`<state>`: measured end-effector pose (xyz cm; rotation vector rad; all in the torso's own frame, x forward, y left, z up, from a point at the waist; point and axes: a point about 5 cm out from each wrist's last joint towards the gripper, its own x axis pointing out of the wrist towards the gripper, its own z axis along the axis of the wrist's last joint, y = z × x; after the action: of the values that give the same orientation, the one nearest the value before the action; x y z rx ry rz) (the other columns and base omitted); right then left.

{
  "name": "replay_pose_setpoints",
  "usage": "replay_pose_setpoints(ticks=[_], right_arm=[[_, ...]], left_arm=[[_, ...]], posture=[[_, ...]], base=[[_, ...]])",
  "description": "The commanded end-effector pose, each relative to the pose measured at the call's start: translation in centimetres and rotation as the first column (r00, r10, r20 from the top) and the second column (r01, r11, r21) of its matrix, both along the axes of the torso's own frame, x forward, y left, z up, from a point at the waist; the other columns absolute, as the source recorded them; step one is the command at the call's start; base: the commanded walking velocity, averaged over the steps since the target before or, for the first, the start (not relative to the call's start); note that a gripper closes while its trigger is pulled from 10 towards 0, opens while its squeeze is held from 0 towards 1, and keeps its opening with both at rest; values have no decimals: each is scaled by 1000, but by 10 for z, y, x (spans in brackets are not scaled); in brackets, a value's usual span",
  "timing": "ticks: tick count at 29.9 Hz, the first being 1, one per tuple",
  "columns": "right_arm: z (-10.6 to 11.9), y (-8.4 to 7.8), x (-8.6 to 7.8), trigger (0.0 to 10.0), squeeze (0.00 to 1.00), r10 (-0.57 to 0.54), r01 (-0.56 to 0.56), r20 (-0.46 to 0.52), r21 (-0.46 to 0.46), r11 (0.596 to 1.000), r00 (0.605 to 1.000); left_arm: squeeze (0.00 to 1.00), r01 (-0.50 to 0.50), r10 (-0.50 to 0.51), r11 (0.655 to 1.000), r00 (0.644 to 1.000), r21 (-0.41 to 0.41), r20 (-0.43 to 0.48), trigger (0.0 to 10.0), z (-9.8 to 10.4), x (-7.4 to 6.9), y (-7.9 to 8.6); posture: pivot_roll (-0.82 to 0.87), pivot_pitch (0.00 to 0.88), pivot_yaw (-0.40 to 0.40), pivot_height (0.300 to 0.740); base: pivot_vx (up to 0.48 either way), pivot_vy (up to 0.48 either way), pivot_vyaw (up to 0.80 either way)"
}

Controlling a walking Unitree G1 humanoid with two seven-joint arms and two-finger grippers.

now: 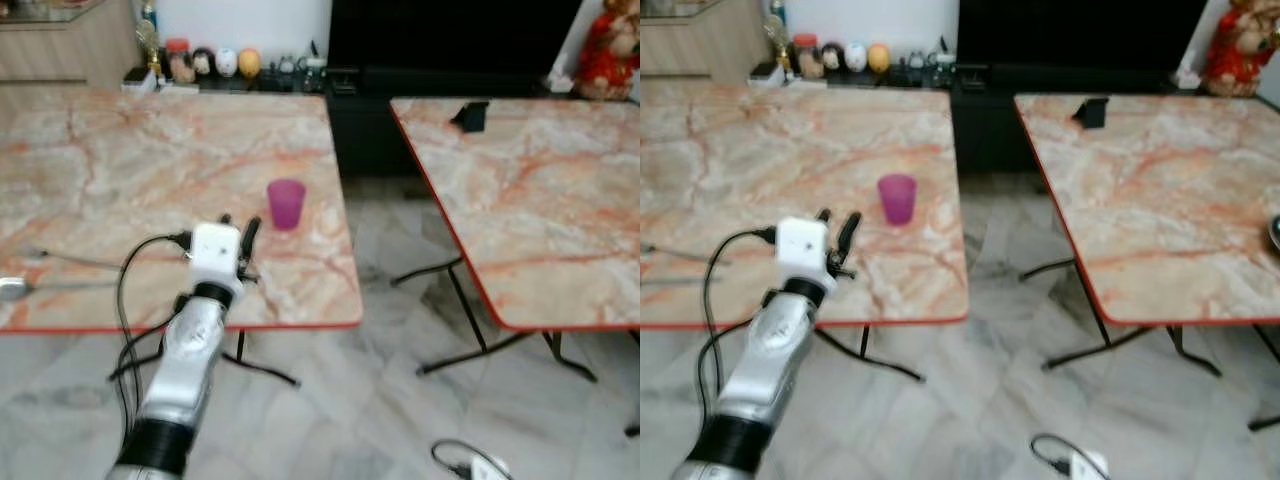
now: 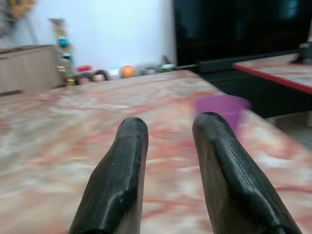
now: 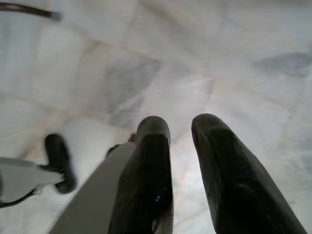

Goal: Setting the table

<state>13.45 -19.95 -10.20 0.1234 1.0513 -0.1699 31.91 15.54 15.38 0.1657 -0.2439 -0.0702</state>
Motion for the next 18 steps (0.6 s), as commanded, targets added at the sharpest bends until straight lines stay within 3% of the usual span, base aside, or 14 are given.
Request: replay_pose_setpoints(ticks=[1,13,18], right_arm=[[1,-8,-2,10000,0,-2,2,-6,-21,1000,1000],[0,-7,-3,10000,0,0,0,-10,-19,1000,1000],[0,-7,-3,10000,0,0,0,-7,-14,1000,1000]], left_arm=[[0,45,-46,999,998,16,33,10000,6,0,-13],[0,74,-74,997,997,13,19,10000,6,-1,-16],[0,69,-69,998,997,14,17,10000,6,-1,-14]], posture=[[144,0,-60,727],[152,0,-58,727],[150,0,-55,727]], base=[[0,0,0],[0,0,0],[283,0,0]])
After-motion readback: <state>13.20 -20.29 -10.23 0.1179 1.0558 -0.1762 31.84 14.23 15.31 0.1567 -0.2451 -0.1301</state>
